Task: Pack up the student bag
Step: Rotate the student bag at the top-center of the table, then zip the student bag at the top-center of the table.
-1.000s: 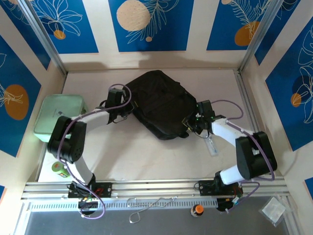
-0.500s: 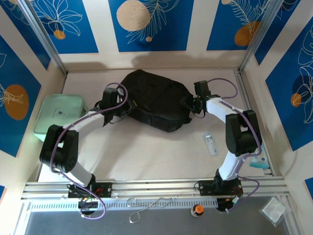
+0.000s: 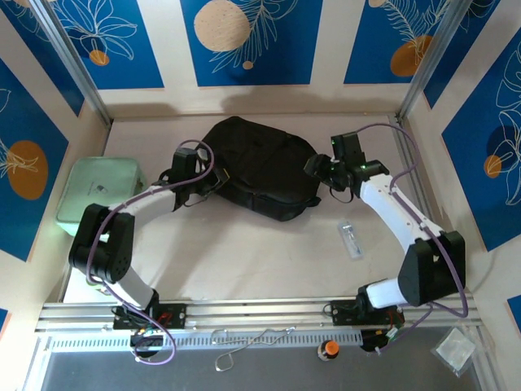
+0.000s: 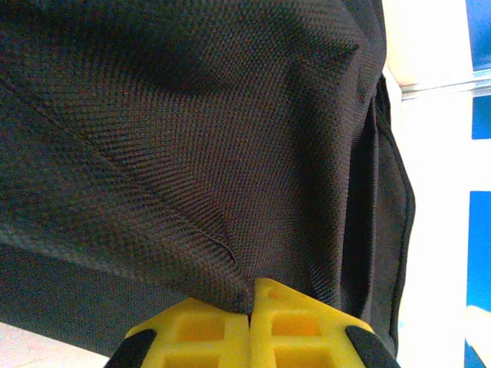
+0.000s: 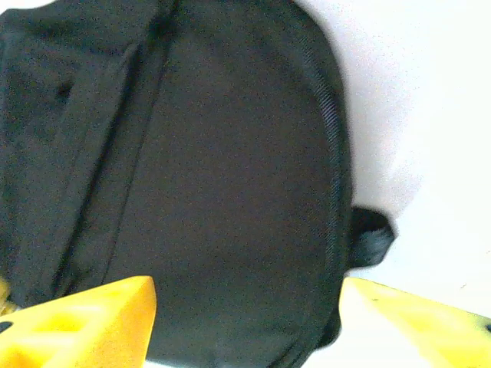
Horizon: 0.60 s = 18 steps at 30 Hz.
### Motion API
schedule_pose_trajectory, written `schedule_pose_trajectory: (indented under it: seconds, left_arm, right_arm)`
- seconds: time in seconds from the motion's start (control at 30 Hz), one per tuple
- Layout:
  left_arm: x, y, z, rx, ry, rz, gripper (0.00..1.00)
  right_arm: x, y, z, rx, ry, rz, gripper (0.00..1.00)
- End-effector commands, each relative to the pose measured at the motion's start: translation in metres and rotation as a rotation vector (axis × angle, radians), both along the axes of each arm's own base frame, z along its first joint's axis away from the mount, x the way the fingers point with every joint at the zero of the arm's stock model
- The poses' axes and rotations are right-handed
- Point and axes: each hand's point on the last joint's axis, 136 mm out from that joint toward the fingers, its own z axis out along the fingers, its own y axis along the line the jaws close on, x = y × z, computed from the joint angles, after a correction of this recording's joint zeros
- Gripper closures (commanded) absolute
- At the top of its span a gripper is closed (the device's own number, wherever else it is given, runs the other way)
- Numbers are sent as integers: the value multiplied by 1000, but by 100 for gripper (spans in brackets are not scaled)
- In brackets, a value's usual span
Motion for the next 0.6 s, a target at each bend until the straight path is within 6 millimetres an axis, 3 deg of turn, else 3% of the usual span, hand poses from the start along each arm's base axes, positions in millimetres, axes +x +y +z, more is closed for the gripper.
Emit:
schedule_pose_trajectory:
  seconds: [0.0,0.27,0.43,0.57]
  left_arm:
    - [-1,-10,8,-52,-26,-45,100]
    - [-1,-10,7,-58,-22,-47,100]
    - [-3,-11,6,-58,-20,-52,100]
    - [-4,-10,5,-58,-19,-49,100]
  right_arm:
    - [-31,40,-6,128,87,67,35]
    - [-46,146,-10,460,219,263,35]
    - [-45,165,-30,504,318,250,34]
    - [-39,165,-44,476,351,195,32]
